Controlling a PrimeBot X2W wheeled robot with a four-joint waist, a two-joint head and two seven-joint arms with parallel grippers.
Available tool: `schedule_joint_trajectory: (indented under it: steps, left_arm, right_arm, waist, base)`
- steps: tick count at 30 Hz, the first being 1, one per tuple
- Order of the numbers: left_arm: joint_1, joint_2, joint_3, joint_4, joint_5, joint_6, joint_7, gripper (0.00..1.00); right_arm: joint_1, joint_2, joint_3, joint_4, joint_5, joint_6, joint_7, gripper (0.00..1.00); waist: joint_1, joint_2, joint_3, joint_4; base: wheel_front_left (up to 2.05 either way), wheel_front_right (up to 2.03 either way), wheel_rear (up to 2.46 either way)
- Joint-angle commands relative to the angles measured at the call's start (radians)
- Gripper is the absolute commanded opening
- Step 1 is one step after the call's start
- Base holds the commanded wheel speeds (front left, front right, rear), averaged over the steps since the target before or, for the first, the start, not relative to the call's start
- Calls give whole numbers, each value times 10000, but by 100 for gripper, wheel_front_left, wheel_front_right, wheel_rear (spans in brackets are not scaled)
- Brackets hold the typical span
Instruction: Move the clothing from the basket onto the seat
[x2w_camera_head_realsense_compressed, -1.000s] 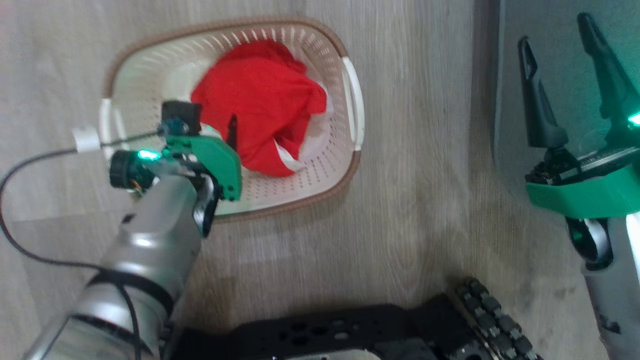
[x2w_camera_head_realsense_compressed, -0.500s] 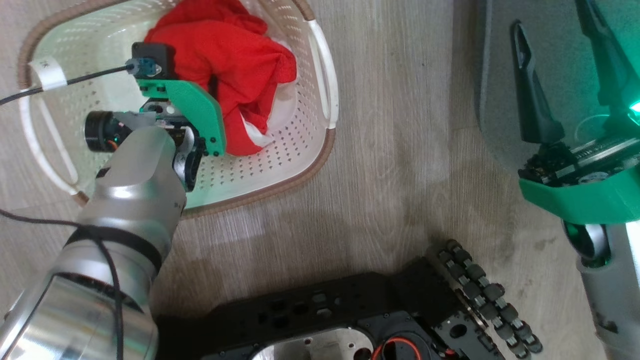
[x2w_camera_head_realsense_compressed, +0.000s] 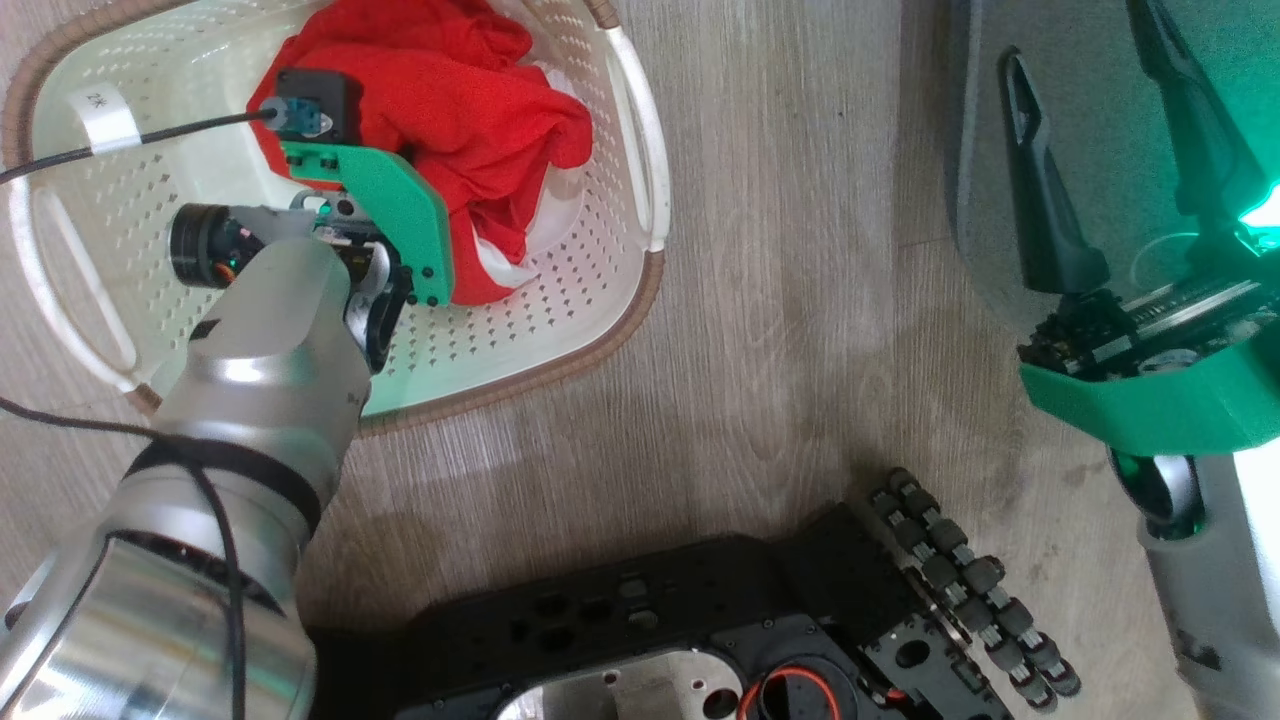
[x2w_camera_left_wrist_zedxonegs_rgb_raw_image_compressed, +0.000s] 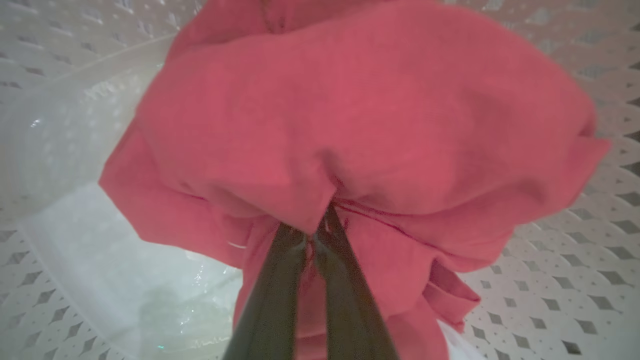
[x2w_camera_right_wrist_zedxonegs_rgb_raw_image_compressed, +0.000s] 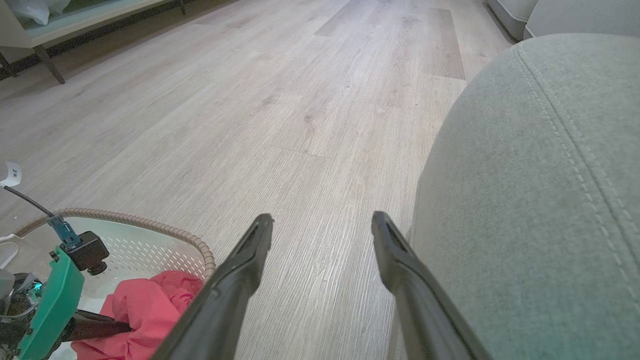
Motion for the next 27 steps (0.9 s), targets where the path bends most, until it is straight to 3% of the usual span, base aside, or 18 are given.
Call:
schedule_joint_trajectory:
  steps: [1, 8, 20, 27]
  left_arm:
    - [173, 141, 5, -51, -70, -71, 5, 0]
    - [271, 141, -96, -38, -264, -201, -338, 0]
    - [1378, 141, -354, -54, -592, -403, -1431, 0]
    - [2319, 285, -5, -1183, -315, 22, -1720, 0]
  right_arm:
    - [359, 3, 150, -266, -74, -2, -65, 100]
    - [28, 67, 152, -125, -49, -2, -65, 100]
    - [-53, 82, 321, 582, -69, -2, -65, 100]
    - [310, 131, 370, 1113, -54, -2, -65, 100]
  waist:
    - [0, 0, -26, 0]
    - [0, 0, -402, 1]
    - [0, 0, -2572, 312]
    - [0, 0, -4542, 601]
  base:
    - [0, 0, 0]
    - [0, 0, 0]
    - [0, 0, 0]
    - [0, 0, 0]
